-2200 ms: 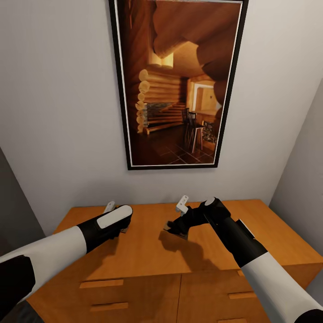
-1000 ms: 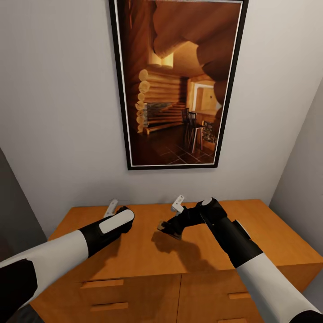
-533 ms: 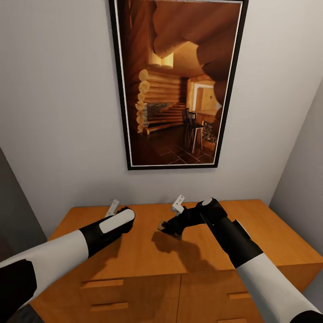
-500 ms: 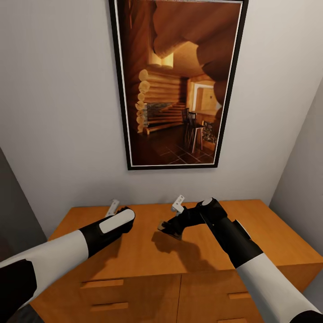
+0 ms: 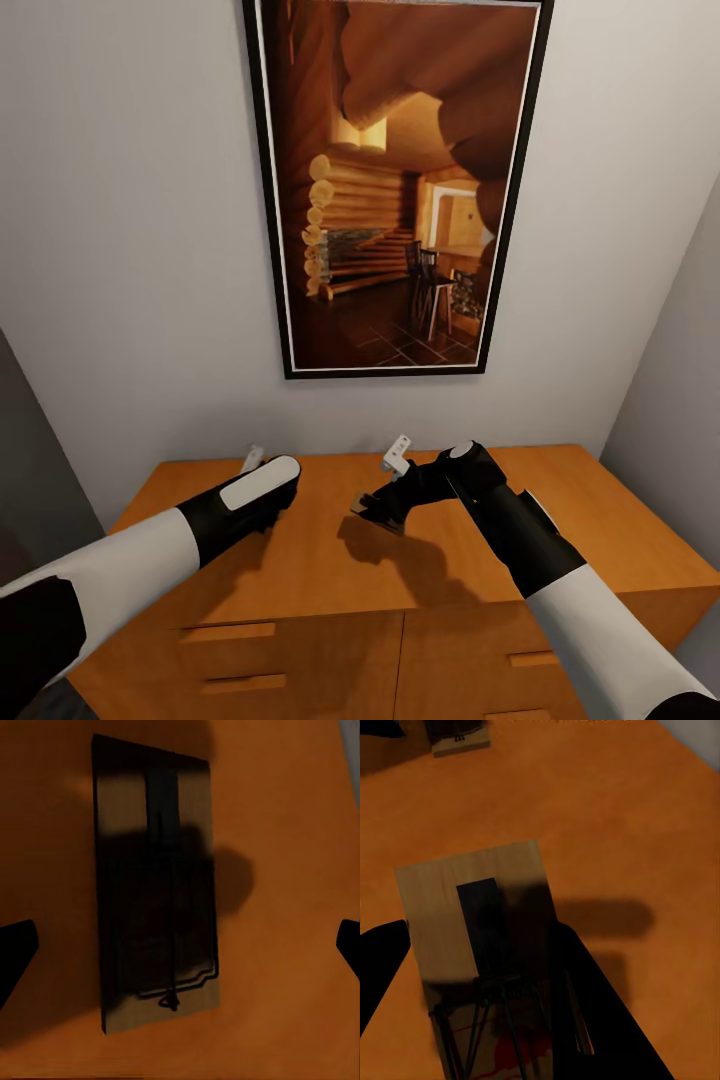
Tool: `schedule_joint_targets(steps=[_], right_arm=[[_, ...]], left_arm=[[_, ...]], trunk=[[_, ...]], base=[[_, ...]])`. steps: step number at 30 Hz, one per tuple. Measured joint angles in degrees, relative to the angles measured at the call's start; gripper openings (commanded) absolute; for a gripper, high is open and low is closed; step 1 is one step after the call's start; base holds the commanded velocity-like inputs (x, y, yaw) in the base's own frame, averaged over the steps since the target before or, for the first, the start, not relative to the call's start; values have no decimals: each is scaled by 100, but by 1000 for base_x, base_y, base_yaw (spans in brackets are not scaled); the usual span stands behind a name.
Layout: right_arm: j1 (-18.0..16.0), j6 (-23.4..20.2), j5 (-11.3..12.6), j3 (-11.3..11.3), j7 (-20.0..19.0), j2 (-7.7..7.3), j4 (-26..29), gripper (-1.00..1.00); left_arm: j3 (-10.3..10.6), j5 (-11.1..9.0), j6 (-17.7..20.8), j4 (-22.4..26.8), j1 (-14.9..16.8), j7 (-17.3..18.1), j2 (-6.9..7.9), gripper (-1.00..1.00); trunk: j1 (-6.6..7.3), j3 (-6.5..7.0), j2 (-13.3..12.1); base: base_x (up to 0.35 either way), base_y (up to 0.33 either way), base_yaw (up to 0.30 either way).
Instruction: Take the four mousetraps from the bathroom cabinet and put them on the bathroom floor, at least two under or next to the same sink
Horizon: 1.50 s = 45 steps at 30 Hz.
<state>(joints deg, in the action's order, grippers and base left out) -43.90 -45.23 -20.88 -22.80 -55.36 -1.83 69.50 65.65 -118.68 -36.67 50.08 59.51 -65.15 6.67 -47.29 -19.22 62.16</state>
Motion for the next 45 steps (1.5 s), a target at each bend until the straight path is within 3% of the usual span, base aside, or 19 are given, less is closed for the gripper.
schedule_joint_targets(steps=[4,11,23,27,28,30,35,36,37,39,45], right_arm=[[1,0,0,-3,0,0,-5,-100],[1,8,0,0,0,0,-6,-100],[-1,9,0,0,0,0,-6,-100],[1,9,0,0,0,0,3,-100],[1,9,0,0,0,0,6,-100],[0,9,0,0,0,0,10,-100],[1,3,0,0,0,0,8,-100],[1,5,0,0,0,0,8,-100],[1,1,0,0,0,0,8,-100],[0,3,0,-2,0,0,6,-100],[-1,2,0,0,0,0,3,-100]], left_arm=[[-23,-94,-74,6,39,-69,-38,100],[-25,-85,-75,-2,190,-244,-164,100],[-26,-83,-75,-43,296,-321,-210,100],[-22,-66,-80,-61,397,-537,-297,100],[-22,-15,-80,-65,428,-611,-317,100],[-26,407,-74,-61,479,-905,-365,100],[-51,1143,-60,-46,493,-1509,-454,100],[-93,1303,-57,-38,495,-1643,-466,100],[-309,1511,-53,-29,497,-1812,-476,100],[-508,1582,-52,-38,497,-1866,-473,100],[-663,1622,-45,-47,497,-1884,-448,100]], trunk=[[-1,-2,-1],[-1,-2,-1],[-1,-2,-1],[0,-2,-1],[-1,-2,-1],[-1,-2,-1],[-1,-2,-1],[-1,-2,-1],[0,-2,-1],[-1,-2,-1],[-1,-2,-1]], base=[[0,0,0],[0,0,0],[0,0,0],[0,0,0],[0,0,0],[0,0,0],[0,0,0],[0,0,0],[0,0,0],[0,0,0],[0,0,0]])
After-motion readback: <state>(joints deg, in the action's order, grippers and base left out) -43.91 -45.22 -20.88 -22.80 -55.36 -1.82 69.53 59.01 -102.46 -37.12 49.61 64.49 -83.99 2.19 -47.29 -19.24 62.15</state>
